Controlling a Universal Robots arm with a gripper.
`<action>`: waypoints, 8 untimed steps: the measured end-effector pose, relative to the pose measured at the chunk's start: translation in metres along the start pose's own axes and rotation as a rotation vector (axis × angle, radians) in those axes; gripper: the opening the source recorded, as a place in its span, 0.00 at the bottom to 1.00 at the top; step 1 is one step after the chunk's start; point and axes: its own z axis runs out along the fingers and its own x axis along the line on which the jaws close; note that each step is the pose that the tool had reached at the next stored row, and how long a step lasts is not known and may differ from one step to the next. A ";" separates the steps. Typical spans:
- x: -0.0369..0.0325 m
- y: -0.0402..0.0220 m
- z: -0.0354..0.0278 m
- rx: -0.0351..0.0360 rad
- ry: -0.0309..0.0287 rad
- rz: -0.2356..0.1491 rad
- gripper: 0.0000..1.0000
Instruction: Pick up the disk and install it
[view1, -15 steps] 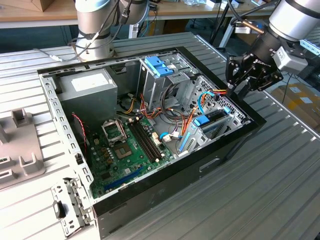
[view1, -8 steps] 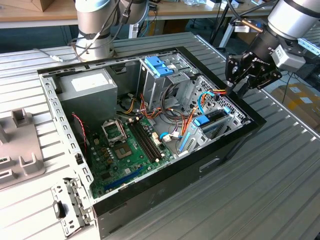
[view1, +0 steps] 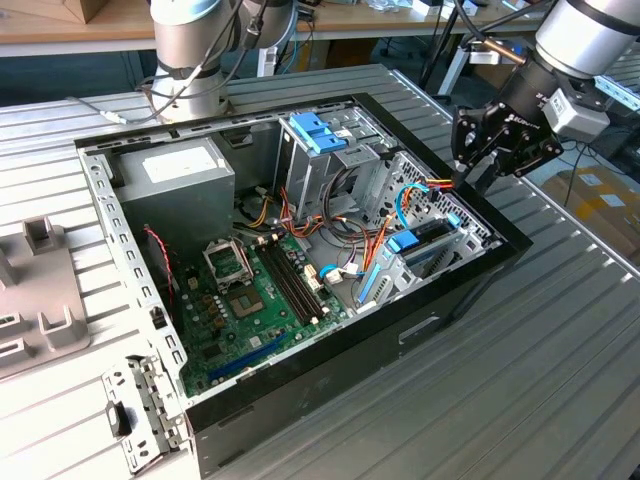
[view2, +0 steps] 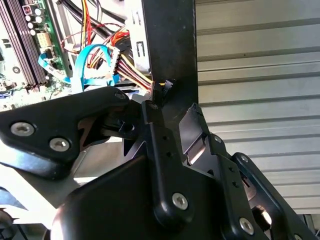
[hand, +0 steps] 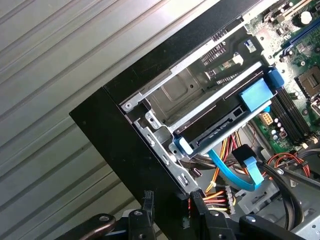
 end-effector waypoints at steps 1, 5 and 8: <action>0.0001 -0.0002 0.0001 0.0000 0.0001 0.000 0.42; 0.0013 -0.0014 0.0006 0.0001 -0.0001 0.000 0.42; 0.0013 -0.0026 0.0009 0.0002 -0.0002 0.000 0.42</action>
